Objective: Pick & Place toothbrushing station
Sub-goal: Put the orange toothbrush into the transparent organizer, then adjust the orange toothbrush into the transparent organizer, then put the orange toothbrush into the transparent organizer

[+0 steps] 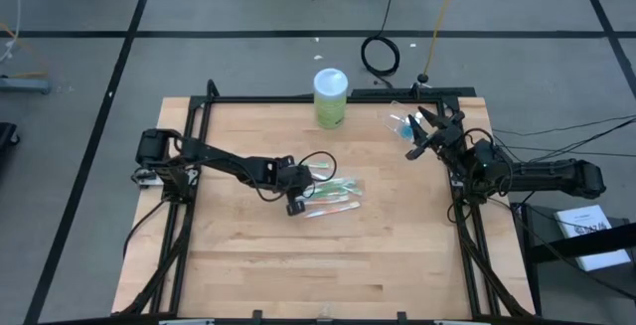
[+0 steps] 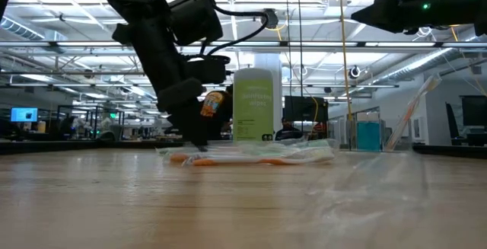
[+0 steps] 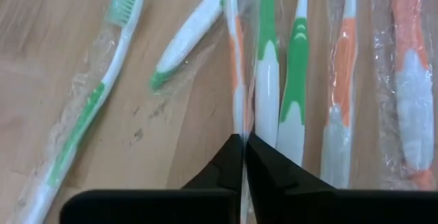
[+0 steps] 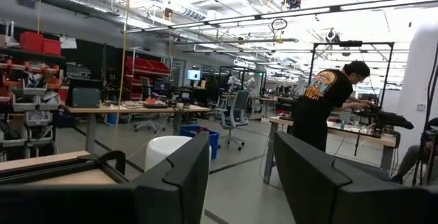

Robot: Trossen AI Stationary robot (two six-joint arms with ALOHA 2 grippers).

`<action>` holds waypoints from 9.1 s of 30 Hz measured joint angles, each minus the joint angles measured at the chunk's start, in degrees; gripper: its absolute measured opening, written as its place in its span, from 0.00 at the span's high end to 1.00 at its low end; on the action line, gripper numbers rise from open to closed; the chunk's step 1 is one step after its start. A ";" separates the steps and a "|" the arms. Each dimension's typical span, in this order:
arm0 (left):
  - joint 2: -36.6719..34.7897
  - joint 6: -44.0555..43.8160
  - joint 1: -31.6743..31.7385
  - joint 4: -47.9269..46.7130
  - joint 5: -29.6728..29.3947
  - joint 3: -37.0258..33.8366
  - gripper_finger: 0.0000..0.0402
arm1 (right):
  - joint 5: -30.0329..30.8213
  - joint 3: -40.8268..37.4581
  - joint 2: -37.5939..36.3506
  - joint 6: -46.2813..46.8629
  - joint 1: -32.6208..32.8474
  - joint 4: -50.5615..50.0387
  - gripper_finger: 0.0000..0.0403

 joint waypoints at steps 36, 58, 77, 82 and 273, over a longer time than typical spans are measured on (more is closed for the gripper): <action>-8.69 22.76 16.69 43.53 25.85 -0.06 1.00 | -22.71 6.49 20.16 14.83 -1.29 4.47 0.45; -1.82 19.88 16.08 56.40 25.94 -0.07 1.00 | -36.41 10.49 37.50 22.50 -3.02 21.46 0.49; -1.82 20.38 16.15 53.69 25.23 -0.07 0.98 | -36.02 11.02 38.07 19.30 -3.04 20.79 0.95; -1.82 19.92 16.09 53.56 24.96 -0.07 0.99 | -34.49 11.02 38.05 18.99 -3.06 20.28 0.97; -6.63 20.17 -2.35 1.24 10.15 -0.04 0.50 | -13.66 17.66 10.64 18.51 2.64 -41.20 0.89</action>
